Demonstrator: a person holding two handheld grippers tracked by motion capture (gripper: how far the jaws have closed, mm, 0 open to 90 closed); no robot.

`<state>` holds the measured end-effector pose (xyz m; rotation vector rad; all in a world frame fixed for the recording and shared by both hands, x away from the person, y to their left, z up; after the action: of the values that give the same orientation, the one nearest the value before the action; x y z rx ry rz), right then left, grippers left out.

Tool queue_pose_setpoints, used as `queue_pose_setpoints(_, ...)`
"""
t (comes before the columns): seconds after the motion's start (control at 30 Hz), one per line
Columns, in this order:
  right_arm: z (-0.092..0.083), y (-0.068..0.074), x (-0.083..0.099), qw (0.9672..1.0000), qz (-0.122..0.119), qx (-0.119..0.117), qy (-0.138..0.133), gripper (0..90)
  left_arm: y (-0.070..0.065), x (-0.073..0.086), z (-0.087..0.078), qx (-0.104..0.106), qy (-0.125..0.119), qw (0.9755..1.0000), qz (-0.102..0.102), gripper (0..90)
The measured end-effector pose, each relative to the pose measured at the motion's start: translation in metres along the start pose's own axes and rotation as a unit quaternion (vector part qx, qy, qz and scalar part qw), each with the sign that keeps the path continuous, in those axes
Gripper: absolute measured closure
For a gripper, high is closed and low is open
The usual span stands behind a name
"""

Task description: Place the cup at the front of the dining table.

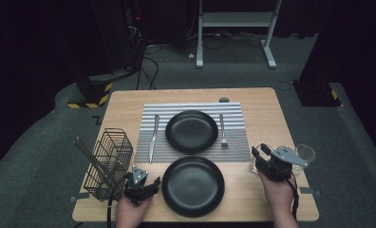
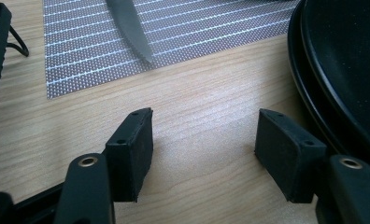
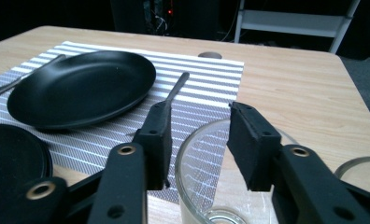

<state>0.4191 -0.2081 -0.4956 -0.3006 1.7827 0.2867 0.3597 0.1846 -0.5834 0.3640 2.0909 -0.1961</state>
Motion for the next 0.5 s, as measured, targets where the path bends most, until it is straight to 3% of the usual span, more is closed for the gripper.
queue_pose_setpoints(0.5, 0.0009, 0.0031, 0.0105, 0.9999, -0.001, -0.006, 0.012, 72.6, -0.0004, 0.0000, 0.0000, 0.002, 0.000, 1.0000, 0.003, 36.9)
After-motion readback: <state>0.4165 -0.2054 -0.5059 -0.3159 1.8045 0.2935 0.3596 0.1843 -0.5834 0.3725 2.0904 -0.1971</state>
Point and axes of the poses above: each handheld gripper's, and its own axes: z roughly forward along the jaws, x roughly out of its underside, y roughly to its left, the point moved 8 cm from there along z, roughly forward along the jaws, and after that the axes turned 9 degrees about -y, right-handed, at the moved point
